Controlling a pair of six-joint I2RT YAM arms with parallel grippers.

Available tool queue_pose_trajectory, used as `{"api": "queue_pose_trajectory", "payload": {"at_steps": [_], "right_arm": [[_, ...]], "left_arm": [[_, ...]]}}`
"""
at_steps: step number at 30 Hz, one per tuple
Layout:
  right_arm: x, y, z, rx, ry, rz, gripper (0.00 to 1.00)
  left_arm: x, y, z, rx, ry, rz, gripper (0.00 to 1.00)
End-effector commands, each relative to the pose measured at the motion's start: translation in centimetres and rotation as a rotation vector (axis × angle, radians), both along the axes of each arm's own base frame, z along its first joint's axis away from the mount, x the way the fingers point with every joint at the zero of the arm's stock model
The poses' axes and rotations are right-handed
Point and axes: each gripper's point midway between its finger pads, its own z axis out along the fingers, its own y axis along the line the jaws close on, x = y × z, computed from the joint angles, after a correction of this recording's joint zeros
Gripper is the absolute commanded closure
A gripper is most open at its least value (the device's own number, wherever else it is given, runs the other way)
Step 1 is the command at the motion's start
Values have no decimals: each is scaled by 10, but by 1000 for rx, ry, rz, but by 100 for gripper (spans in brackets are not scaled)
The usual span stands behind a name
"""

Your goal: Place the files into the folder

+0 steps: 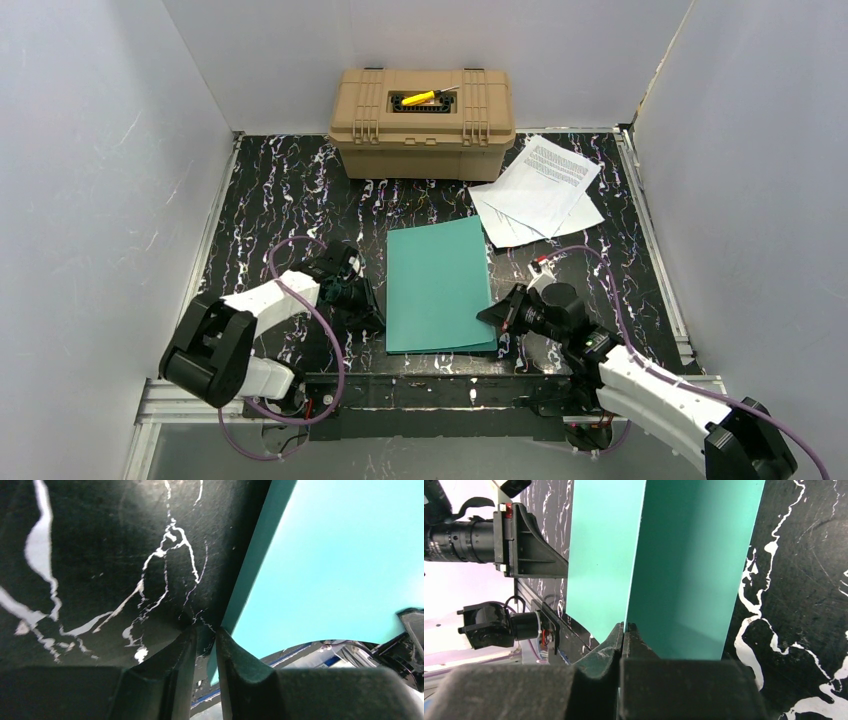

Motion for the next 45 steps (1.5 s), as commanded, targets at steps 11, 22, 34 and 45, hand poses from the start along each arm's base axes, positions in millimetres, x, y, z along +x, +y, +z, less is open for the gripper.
{"api": "queue_pose_trajectory", "payload": {"at_steps": [11,22,34,45], "right_arm": [[17,0,70,-170,-162,87,99],[31,-1,116,-354,-211,164,99],[37,4,150,-533,-218,198,99],[21,47,169,-741,-331,182,99]], "left_arm": [[1,24,55,104,-120,-25,47],[18,4,154,-28,-309,-114,22],[38,-26,227,-175,-377,-159,19],[63,-42,263,-221,-422,-142,17]]}}
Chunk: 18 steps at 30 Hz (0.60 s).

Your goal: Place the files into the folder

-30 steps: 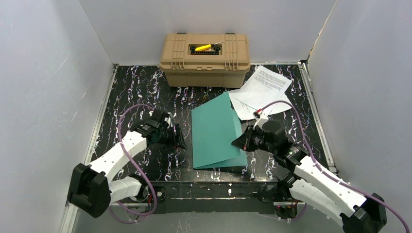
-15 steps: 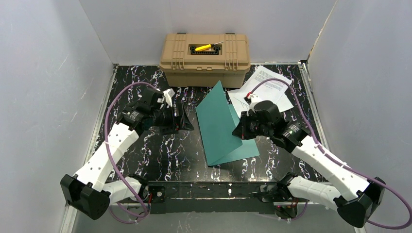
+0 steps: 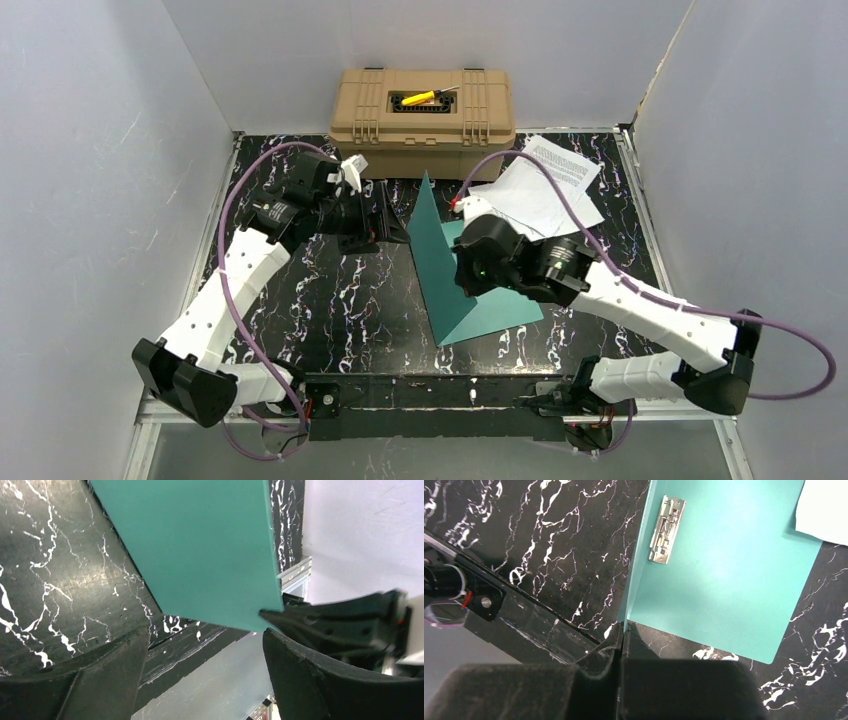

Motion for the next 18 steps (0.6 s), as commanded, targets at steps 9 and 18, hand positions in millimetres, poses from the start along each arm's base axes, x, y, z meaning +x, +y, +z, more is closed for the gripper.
{"api": "queue_pose_trajectory", "payload": {"at_steps": [9,18], "right_arm": [[1,30,30,-200,-243,-93,99],[-7,52,34,-220,-314,-101,99]], "left_arm": [[28,-13,18,15,11,13,18],[33,-10,-9,90,66,8,34]]}}
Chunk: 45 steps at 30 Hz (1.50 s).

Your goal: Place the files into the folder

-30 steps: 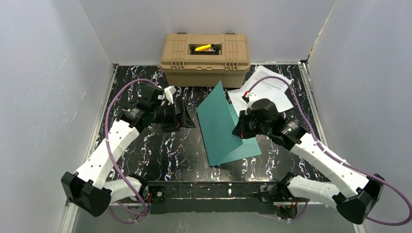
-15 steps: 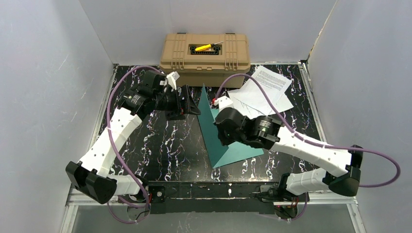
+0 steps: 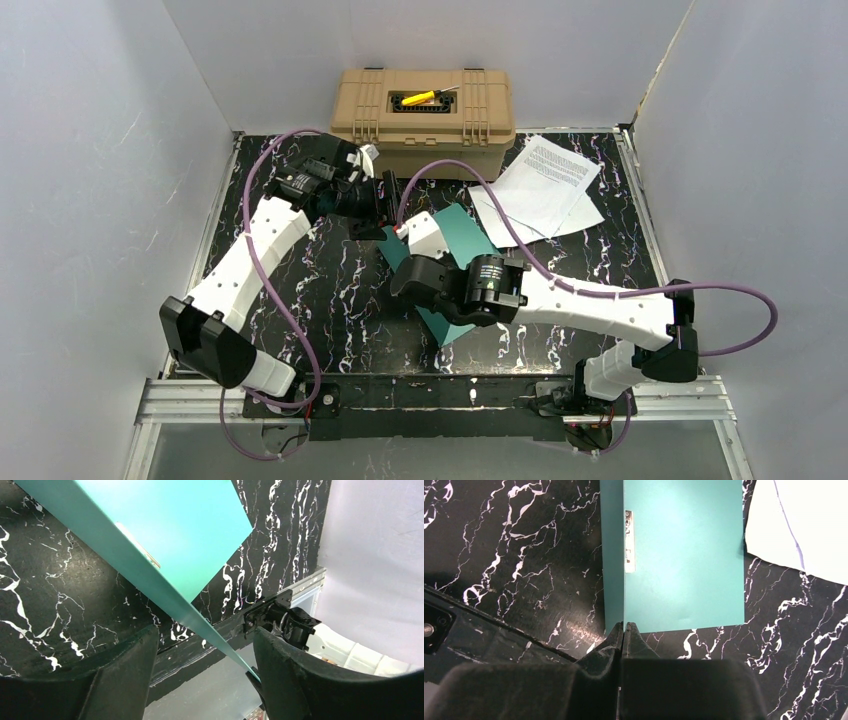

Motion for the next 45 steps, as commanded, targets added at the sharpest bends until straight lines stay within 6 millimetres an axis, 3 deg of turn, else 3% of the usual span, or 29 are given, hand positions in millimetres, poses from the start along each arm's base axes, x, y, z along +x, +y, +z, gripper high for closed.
{"api": "queue_pose_trajectory", "payload": {"at_steps": [1,7,18,22,28,35,41,45], "right_arm": [[9,6,26,45,-100,-63,99],[3,17,29,47,-137,-55,99],[-11,42,36,56,-173,-18,97],[-19,49,44,84,-177,17,81],[-35,56,61,199,-120,120,40],[-40,34,78,325,-107,138,18],[-31,3,55,307,-140,55,3],[-25,-11,31,277,-148,-1,1]], "left_arm": [[-6,4,-2,33,10,-21,37],[-9,4,-9,55,21,-47,58],[-10,5,-20,77,43,-69,86],[-8,8,-20,98,29,-71,96],[-3,9,-27,125,28,-83,100],[-2,19,-43,189,12,-104,100],[-10,40,-61,284,18,-81,100],[-16,53,-75,346,34,-58,100]]}}
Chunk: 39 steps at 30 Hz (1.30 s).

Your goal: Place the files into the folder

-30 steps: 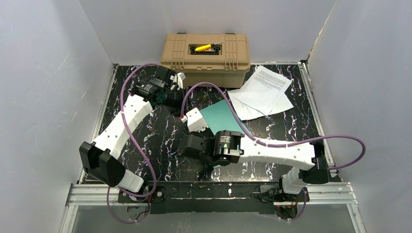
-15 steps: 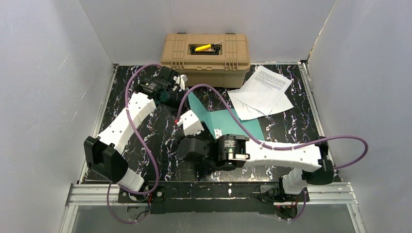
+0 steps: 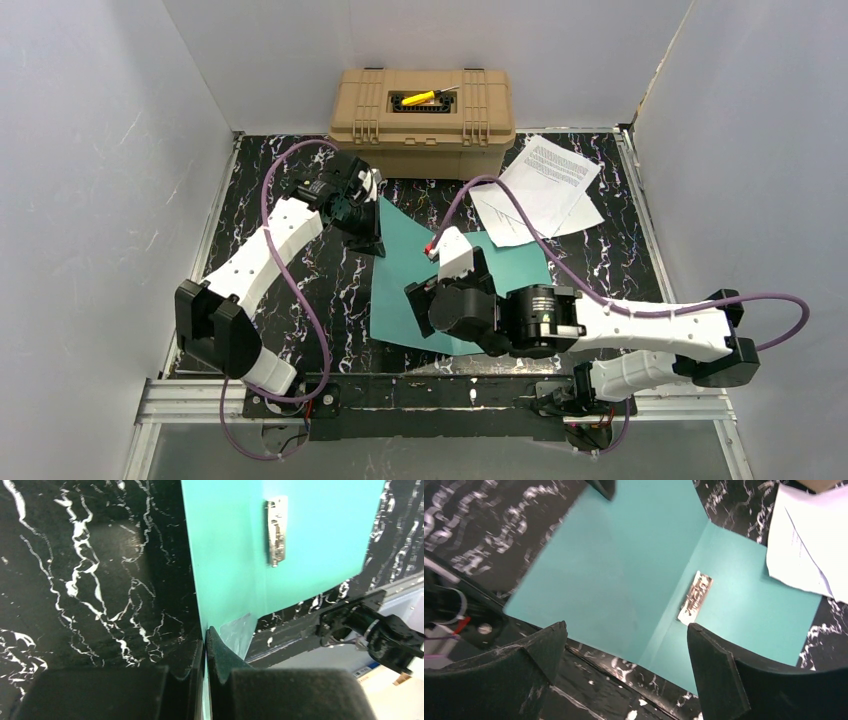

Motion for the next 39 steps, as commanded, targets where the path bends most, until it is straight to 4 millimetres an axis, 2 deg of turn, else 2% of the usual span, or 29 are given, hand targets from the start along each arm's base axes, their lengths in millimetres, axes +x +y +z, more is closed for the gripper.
{"api": "queue_pose_trajectory", "payload": {"at_steps": [1,5,11,14,25,32,39], "right_arm": [[10,-11,-17,14,-17,-96,1],[17,-21,-44,-22,0,-147,1],[36,-29,-95,-75,114,-225,1],[45,-30,-118,-74,168,-253,1],[63,-28,-187,-103,325,-300,1],[71,-33,-221,-174,367,-338,1],[72,-43,-250,-224,397,-392,1]], "left_arm": [[-13,24,-8,97,-16,12,99],[-18,39,-15,159,-25,34,91],[-26,56,-22,219,-43,55,61],[-27,65,-26,263,-45,58,51],[-30,101,-19,407,-128,100,32],[-42,99,-12,333,-176,107,22],[-48,92,-18,264,-204,103,16]]}}
